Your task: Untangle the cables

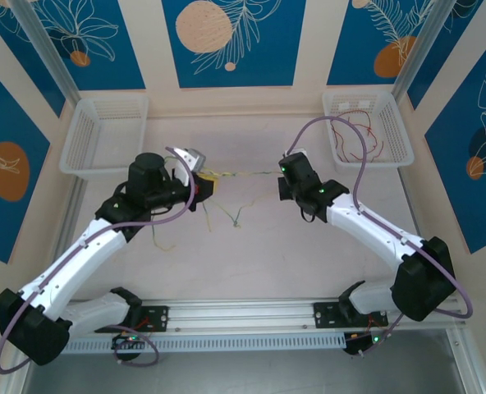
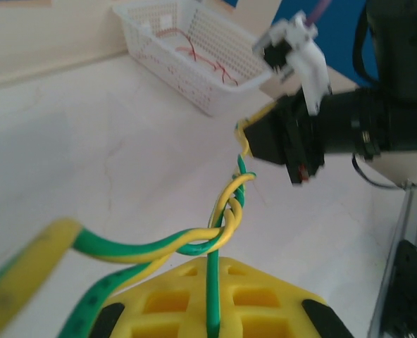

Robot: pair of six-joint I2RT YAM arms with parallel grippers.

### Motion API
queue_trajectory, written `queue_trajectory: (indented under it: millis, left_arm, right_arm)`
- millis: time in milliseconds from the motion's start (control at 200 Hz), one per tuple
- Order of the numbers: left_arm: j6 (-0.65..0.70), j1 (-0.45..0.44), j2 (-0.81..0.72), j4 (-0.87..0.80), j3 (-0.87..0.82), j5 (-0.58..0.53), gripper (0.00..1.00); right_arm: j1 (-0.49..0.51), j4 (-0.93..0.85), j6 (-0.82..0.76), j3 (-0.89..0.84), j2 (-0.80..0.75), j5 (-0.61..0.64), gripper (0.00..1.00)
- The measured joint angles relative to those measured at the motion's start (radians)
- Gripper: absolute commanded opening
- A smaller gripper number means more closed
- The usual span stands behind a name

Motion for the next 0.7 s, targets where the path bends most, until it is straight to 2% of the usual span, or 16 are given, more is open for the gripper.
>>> queue_trajectory:
  millis: [210,420,700]
  left_arm:
    - [-0.006,0.024,-0.024,-0.023,-0.035,0.064,0.00]
    - [-0.036,0.149,-0.033,-0.003,-0.098,0.176,0.00]
    - [-0.064,0.253,-0.049,-0.006,-0.113,0.280,0.00]
  right_arm:
    - [-0.098,0.019,0.007,0.007,0.015,-0.166,0.00]
    - [-0.181,0.045,0.003,-0.009,0.001,-0.374,0.00]
    - [-0.208,0.053,-0.014,-0.018,-0.046,-0.487,0.00]
